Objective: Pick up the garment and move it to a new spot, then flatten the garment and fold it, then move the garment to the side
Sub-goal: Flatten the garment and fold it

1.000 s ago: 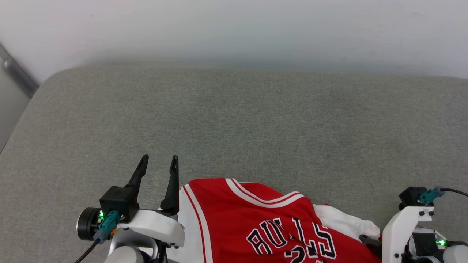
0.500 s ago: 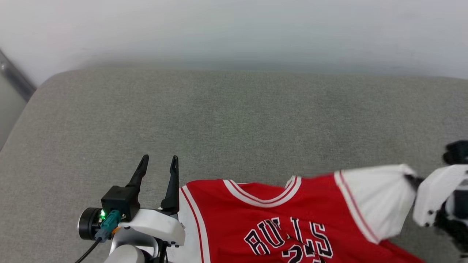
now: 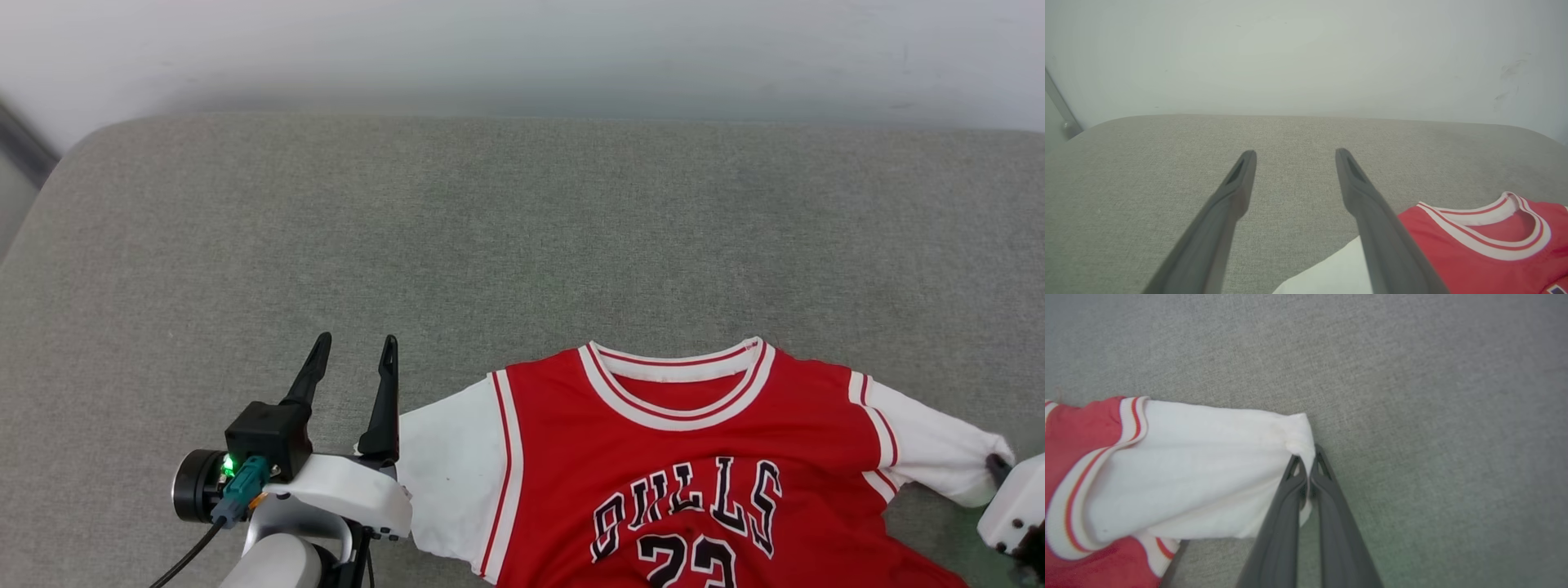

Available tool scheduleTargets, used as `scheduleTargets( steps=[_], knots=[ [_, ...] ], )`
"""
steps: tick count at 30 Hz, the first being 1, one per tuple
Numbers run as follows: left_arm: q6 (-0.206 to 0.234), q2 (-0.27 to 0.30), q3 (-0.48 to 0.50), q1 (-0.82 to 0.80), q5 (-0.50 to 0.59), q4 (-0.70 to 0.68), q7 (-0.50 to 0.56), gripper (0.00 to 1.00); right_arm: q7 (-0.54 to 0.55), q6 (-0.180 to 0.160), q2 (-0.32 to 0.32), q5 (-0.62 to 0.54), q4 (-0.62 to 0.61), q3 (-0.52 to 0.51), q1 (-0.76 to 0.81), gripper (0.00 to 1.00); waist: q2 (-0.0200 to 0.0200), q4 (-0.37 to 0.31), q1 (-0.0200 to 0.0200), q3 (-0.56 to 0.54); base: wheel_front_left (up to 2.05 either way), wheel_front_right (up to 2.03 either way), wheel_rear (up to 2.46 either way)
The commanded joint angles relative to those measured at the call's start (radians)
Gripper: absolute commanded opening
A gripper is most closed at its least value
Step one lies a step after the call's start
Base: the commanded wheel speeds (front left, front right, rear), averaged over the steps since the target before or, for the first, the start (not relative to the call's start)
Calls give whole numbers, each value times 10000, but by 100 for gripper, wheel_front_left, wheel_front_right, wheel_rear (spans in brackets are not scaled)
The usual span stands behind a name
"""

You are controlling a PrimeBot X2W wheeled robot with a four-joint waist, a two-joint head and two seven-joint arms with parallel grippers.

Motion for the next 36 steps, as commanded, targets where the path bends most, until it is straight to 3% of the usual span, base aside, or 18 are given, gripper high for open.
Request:
scheduleTargets(
  steps=[1,2,8,13,16,21,28,32,36],
  knots=[
    [-31,-10,2,-112,18,23,-29,100,-200,-3,68,19,162,-16,51,59,0,-14,0,-1,0,0,0],
    [-31,-13,-6,-107,5,49,-34,100,-421,-3,111,-27,418,-46,61,100,0,-29,0,-15,0,0,0],
    [-47,46,-20,27,-94,252,18,100,-2601,-3,20,-102,808,228,-94,100,0,-131,0,-375,0,0,0],
    [49,150,42,315,-203,349,79,100,-4515,-3,-239,-522,223,891,276,100,0,-256,0,-953,0,0,0],
    [138,249,90,543,-265,360,168,100,-5090,-3,-206,-636,-377,1326,523,100,0,-355,0,-1339,0,0,0],
    [335,527,220,931,-429,336,454,100,-5133,-4,70,-839,-1911,2237,1091,100,0,-589,0,-1724,0,0,0],
    [270,804,267,1197,-900,338,1372,100,-4611,-3,583,-1019,-4301,2937,2316,100,0,-785,0,-1928,0,0,0],
    [51,990,184,882,-1310,359,2364,100,-4247,-3,937,-1116,-5393,3163,3096,100,0,-861,0,-1910,0,0,0],
    [-370,1361,-79,396,-1845,395,4136,100,-3987,-4,1180,-1097,-6103,3367,3649,100,0,-1059,0,-1817,0,0,0]
  ],
)
